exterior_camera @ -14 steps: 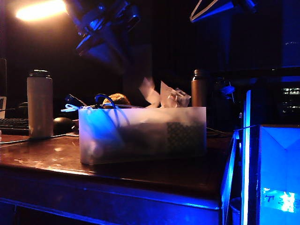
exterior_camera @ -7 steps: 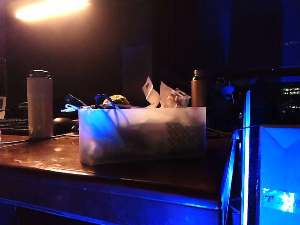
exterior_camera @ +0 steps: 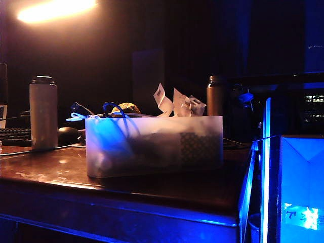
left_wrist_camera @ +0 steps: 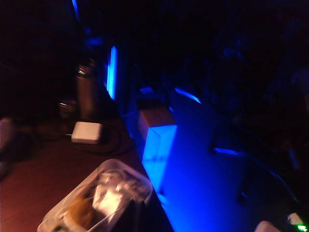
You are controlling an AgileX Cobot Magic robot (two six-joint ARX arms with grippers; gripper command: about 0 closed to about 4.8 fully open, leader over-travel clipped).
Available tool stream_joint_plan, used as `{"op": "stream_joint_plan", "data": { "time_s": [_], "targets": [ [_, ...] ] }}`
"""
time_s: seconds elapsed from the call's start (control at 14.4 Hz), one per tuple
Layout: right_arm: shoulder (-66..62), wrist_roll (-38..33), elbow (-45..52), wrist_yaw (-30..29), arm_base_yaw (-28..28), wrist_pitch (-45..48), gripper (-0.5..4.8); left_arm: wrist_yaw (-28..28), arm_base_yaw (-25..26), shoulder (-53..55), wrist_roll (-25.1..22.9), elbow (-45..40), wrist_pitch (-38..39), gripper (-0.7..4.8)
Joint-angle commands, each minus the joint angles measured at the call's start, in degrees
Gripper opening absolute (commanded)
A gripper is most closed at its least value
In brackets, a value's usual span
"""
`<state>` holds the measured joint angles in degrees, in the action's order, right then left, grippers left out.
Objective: Pick up the kiwi and place it into the translucent box.
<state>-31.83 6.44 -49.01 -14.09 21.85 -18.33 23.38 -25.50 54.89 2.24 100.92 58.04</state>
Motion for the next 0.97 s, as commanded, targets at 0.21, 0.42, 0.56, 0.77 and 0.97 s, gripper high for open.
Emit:
{"op": "stream_joint_plan", "data": {
  "time_s": [0.21,0.42,0.56,0.77,0.97],
  "targets": [
    [18.1,-0.7,15.4,4.3,0.0,3.3,-0.01,-4.6,0.0,-14.2,0.2,-5.2,9.6,-0.02],
    [25.5,-3.7,22.9,5.3,0.0,3.5,-0.01,-7.7,0.0,-27.6,-0.1,-25.4,1.8,-0.02],
    [27.9,-4.9,26.1,5.7,-0.1,3.6,-0.01,-8.2,0.0,-34.7,-0.1,-42.3,-12.1,-0.02],
    [28.1,-5.2,30.0,12.3,-0.1,3.6,-0.01,-8.3,0.0,-37.8,-0.3,-67.6,-32.2,-0.02],
    [28.1,-5.7,33.8,14.3,0.0,3.7,-0.01,-10.8,0.0,-37.6,-0.3,-85.5,-51.6,-0.03]
  ]
}}
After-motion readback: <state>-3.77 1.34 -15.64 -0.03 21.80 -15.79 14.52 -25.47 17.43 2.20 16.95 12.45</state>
